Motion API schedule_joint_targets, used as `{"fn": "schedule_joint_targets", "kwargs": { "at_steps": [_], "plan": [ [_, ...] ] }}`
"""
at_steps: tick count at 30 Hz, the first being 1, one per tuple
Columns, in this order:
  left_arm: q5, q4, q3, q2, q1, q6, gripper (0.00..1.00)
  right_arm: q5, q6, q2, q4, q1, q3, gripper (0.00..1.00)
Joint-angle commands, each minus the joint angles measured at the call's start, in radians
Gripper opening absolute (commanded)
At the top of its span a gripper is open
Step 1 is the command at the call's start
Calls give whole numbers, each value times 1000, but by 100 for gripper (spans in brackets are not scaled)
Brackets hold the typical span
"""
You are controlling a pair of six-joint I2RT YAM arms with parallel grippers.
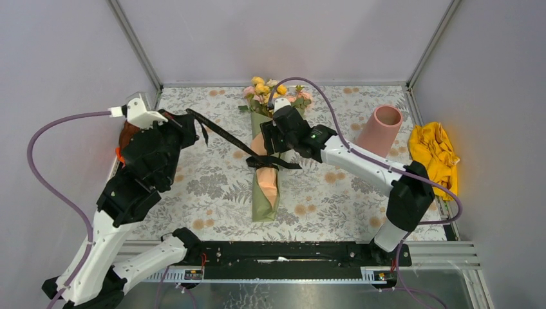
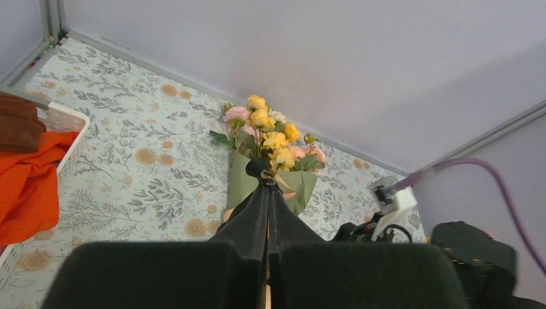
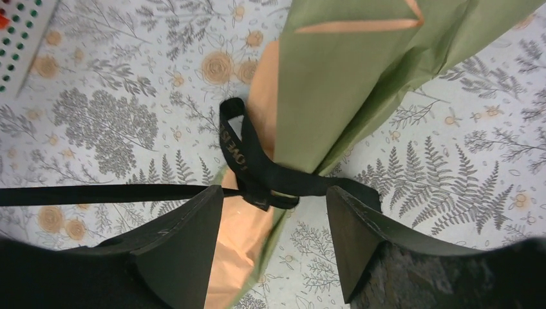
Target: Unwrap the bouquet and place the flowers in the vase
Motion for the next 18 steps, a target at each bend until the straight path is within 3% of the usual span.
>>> {"fn": "schedule_joint_targets", "kwargs": {
  "at_steps": [1, 10, 18],
  "plan": [
    [-68, -23, 38, -30, -7, -12, 0, -46, 12, 34, 19, -8, 10, 67],
    [-11, -35, 5, -37, -7, -27, 0, -118, 25, 129, 10, 4, 40, 59],
    [-58, -33, 61, -20, -7, 6, 1, -130, 43, 170, 44, 38, -12, 56]
  ]
}}
